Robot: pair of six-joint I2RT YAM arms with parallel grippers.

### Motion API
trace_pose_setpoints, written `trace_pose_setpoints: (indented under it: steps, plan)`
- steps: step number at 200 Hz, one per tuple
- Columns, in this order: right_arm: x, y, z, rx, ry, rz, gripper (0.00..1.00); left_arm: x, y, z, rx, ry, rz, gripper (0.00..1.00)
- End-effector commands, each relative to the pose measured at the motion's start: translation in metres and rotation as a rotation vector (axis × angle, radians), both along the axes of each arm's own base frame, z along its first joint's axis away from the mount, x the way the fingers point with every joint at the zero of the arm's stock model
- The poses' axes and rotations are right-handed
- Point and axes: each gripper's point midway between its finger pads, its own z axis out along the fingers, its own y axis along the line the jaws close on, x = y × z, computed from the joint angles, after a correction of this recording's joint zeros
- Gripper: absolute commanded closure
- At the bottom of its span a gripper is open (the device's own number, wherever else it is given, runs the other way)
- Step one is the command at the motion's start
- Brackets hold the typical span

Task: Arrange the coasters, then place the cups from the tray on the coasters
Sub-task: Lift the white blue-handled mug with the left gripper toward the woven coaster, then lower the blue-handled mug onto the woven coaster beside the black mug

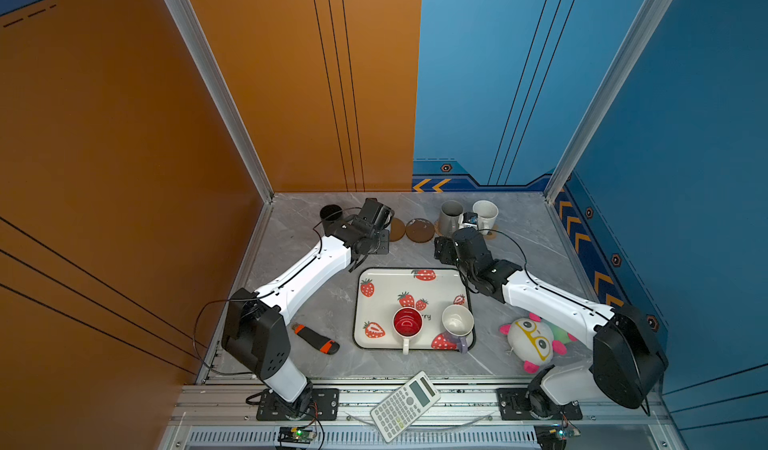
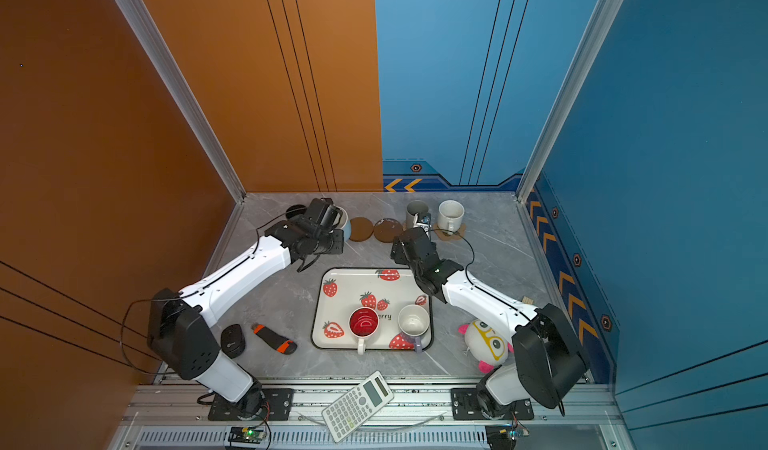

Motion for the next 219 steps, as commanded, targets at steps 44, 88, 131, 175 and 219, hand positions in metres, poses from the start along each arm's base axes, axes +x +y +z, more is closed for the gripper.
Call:
trace_pose_setpoints:
  steps: [44,88,131,175,219]
  plan:
    - [-0.001,-0.011,-0.002,0.010,0.009,-0.021,0.22,0.054,0.000,0.028,-0.033,-0.095,0.005,1.00]
    - [-0.001,-0.016,-0.005,0.011,0.019,-0.030,0.22,0.081,-0.010,0.006,-0.040,-0.056,-0.005,1.00]
    - [-0.002,-0.022,-0.007,0.002,0.025,-0.040,0.22,0.107,-0.009,-0.009,-0.051,-0.029,0.011,1.00]
    - [-0.001,-0.029,-0.010,0.002,0.034,-0.054,0.22,0.124,0.004,-0.025,-0.036,-0.010,0.044,1.00]
    - [-0.001,-0.035,-0.016,-0.004,0.054,-0.062,0.22,0.131,0.023,-0.040,-0.018,0.013,0.087,1.00]
